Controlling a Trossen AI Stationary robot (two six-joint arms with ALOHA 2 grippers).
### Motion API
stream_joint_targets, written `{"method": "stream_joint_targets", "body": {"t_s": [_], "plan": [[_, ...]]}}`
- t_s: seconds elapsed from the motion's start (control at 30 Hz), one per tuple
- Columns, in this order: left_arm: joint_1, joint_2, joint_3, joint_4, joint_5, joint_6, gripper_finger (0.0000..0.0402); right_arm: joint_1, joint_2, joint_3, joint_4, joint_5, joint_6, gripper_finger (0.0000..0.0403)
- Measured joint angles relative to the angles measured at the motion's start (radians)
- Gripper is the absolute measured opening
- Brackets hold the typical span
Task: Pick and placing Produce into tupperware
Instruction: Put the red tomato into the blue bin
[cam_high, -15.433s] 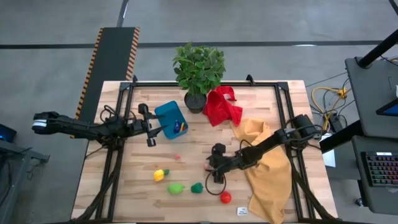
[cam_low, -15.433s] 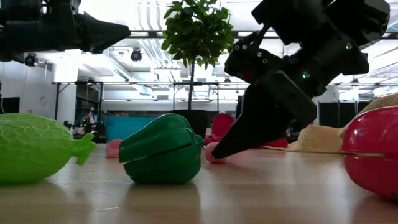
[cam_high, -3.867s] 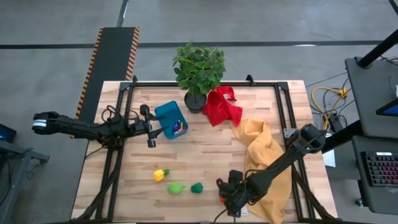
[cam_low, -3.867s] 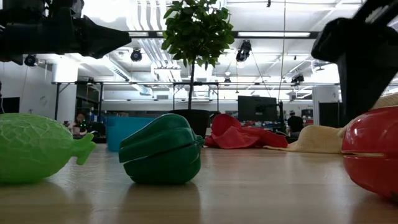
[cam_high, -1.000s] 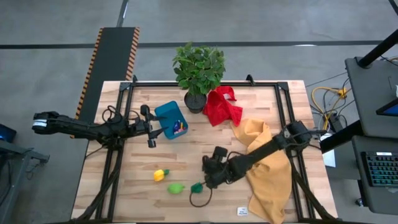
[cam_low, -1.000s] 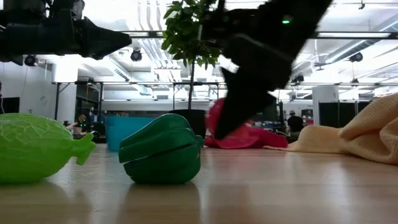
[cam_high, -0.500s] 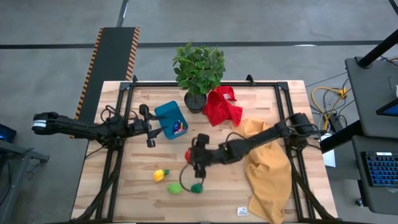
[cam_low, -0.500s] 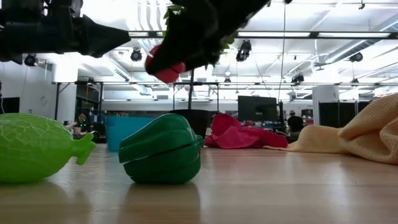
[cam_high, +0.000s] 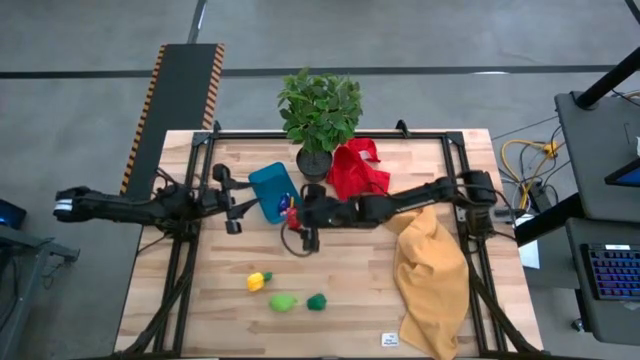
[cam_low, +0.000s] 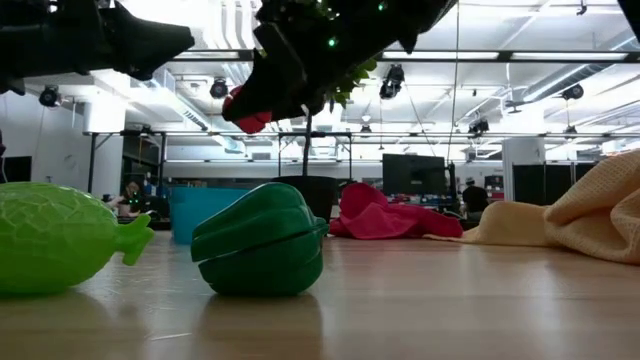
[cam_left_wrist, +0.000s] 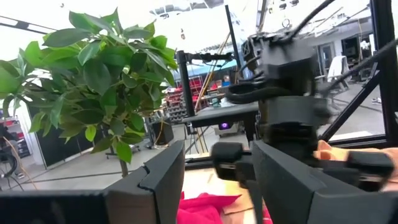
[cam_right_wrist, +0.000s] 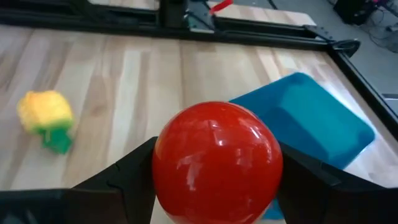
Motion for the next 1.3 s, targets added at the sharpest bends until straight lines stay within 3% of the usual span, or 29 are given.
{"method": "stream_joint_targets", "body": {"t_s": [0.17,0.67,1.3], "plan": [[0.0,-0.059,0.0,-0.077,0.0,-0.007,0.0173,-0.061,0.001,-0.011,0.047,-0.085,-0.021,0.0249],[0.0,-0.128,0.0,-0.177,0.0,-0.01,0.0173,-0.156,0.12,-0.012,0.196,-0.077,-0.036,0.0252],[0.0,-0.133,0.0,-0.203,0.0,-0.01,0.0173,-0.164,0.166,-0.005,0.246,-0.088,-0.044,0.0278]]}}
